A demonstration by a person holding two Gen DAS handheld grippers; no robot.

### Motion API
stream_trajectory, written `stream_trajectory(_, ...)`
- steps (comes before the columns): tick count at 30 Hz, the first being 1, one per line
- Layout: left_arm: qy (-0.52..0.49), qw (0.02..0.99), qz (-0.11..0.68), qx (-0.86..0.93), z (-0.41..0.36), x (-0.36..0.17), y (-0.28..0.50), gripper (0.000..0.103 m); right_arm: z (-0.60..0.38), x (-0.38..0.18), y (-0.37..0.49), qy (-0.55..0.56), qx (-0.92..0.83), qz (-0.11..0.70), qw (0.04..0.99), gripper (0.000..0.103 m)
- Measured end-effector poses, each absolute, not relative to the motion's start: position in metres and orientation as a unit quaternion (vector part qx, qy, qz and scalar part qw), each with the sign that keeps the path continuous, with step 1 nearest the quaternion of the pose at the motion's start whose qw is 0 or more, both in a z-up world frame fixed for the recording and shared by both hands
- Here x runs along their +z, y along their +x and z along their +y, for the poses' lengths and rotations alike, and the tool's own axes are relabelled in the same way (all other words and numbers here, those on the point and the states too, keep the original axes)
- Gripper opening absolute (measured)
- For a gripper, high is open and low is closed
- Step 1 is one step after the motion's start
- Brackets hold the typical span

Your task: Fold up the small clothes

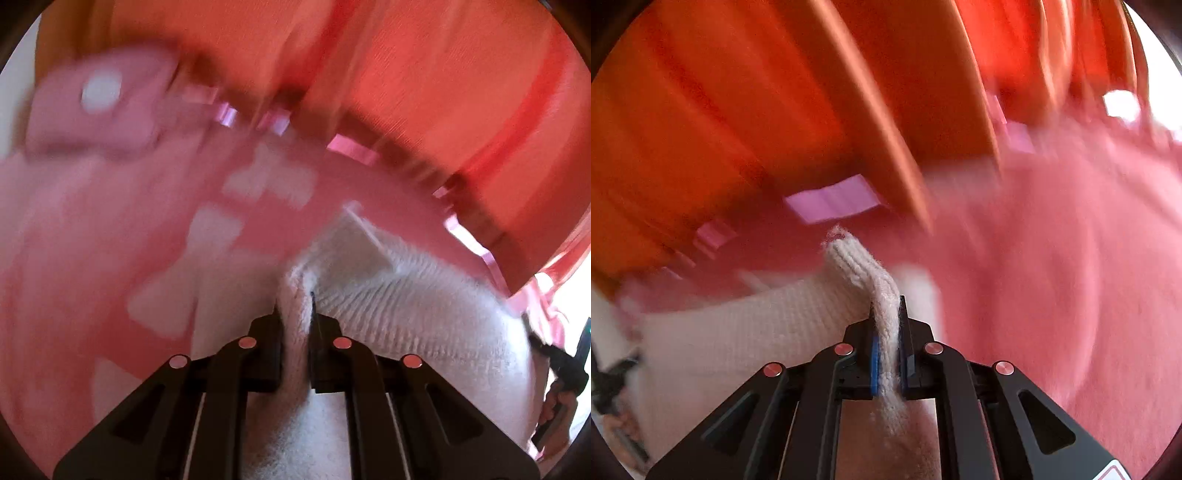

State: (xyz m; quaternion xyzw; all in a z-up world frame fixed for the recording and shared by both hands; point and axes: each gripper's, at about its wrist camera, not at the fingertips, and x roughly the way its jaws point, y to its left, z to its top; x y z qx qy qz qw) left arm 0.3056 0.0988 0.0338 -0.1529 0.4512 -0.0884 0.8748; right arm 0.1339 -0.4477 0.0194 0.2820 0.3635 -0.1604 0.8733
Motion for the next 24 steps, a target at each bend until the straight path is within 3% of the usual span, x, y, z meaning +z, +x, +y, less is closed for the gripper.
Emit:
stream_trajectory(4,-0.169,0.881,0.433,-0.09,0.104,0.043,0.303,0.008,-0.435,0.064,0.112,0.271,-0.131,0.275,0.913,0.007)
stream_trajectory(7,-0.163,0.874,0.449,-0.085,0.102,0.028,0.304,0.008,-0.439,0.024,0.132,0.254,-0.163,0.361,0.882,0.007)
stream_trajectory(9,-0.169,0.875,0.445,-0.084,0.103,0.028,0.304,0.009,-0.442,0.017,0.133,0.268,-0.16,0.362,0.878,0.007)
stream_trajectory(10,-0.171,0.876,0.444,-0.084,0.103,0.03,0.304,0.009,-0.438,0.031,0.127,0.264,-0.164,0.352,0.883,0.007)
stream_trajectory(12,-0.184,0.877,0.436,-0.081,0.105,0.038,0.296,0.012,-0.428,0.055,0.11,0.272,-0.163,0.3,0.9,0.018)
stream_trajectory(15,-0.182,0.89,0.406,-0.101,0.097,0.063,0.274,0.013,-0.388,0.092,0.094,0.232,-0.119,0.244,0.934,0.018)
stream_trajectory(19,-0.116,0.905,0.377,-0.16,0.046,0.092,0.238,0.014,-0.3,0.08,0.114,0.18,0.028,0.302,0.936,0.018)
stream_trajectory(24,-0.042,0.871,0.437,-0.219,-0.016,0.053,0.22,0.017,-0.203,0.031,0.133,0.11,0.138,0.407,0.896,0.015)
